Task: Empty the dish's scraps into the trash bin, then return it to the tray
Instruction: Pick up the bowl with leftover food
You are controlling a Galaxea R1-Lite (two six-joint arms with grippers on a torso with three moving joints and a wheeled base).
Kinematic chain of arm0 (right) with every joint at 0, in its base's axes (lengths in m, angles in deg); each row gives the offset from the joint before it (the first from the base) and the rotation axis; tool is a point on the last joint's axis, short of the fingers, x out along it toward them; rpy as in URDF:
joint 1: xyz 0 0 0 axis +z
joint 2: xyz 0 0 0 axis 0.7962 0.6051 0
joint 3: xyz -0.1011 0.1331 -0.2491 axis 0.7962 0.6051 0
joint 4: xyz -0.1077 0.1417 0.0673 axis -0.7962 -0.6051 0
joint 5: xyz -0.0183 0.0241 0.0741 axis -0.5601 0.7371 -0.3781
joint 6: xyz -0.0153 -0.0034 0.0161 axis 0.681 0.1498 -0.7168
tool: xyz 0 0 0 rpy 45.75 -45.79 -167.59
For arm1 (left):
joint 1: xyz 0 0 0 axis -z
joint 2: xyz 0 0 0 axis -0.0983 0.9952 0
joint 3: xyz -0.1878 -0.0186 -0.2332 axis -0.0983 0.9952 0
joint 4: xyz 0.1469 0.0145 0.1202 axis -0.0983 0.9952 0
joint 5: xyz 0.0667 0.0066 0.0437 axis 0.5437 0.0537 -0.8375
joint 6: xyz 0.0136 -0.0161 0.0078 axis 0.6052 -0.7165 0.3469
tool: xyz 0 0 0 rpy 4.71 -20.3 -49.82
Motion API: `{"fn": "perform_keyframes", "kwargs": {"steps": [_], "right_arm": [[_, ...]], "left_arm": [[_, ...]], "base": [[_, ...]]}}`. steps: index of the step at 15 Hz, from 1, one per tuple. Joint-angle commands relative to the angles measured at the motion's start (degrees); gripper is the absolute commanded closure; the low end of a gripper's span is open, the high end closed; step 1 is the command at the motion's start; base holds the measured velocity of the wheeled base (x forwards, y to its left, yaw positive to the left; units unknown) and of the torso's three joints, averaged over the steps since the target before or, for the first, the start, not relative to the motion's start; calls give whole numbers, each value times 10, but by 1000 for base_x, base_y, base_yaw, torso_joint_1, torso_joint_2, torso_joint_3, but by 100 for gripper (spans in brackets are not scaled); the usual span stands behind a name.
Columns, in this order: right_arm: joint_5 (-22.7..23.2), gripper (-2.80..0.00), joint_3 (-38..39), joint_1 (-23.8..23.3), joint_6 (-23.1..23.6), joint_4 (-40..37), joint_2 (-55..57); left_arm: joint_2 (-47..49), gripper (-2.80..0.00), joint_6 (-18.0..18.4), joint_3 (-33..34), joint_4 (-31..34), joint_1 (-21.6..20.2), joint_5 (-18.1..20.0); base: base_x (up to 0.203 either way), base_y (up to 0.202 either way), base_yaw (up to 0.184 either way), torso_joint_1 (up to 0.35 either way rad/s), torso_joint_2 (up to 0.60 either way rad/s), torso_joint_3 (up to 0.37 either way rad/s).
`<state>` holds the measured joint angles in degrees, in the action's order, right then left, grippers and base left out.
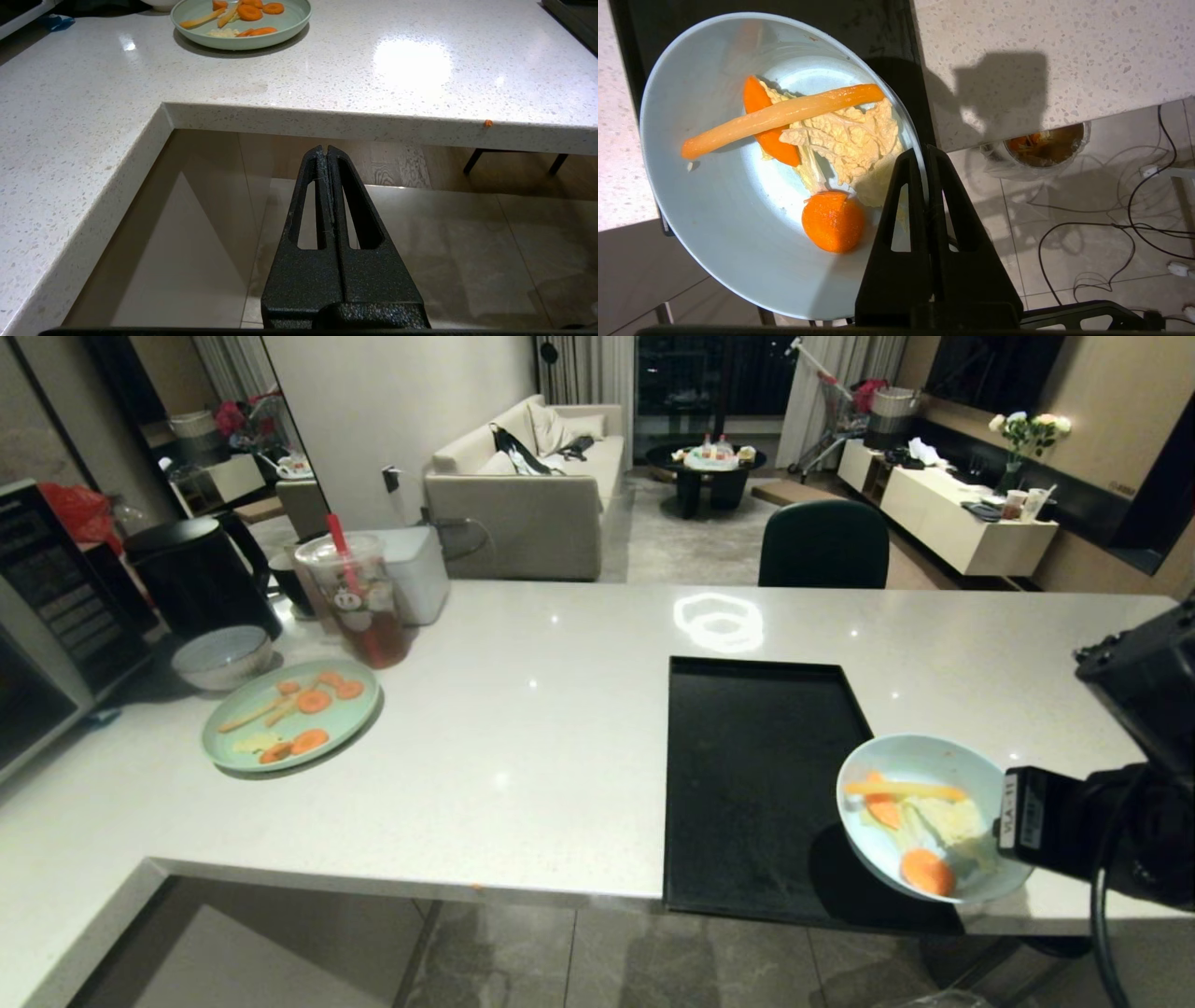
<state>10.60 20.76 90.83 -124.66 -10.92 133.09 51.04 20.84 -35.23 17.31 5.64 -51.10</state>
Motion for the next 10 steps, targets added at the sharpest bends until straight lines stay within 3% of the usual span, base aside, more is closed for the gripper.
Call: {"fn": "perform_keyframes", "kwargs": {"steps": [1, 6, 10], "right_arm": [[-2, 0, 16, 0, -2, 2, 2], [-9, 0, 72, -1, -1, 8, -22], [20, 0, 76, -92, 12, 8, -23]], "left_arm": [[1, 0, 0, 0, -1, 0, 0], [1, 0, 0, 0, 0, 0, 0], [1, 0, 0, 0, -1, 0, 0]], "base": [[0, 0, 0, 0, 0, 0], [0, 0, 0, 0, 0, 0], [0, 0, 0, 0, 0, 0]]}}
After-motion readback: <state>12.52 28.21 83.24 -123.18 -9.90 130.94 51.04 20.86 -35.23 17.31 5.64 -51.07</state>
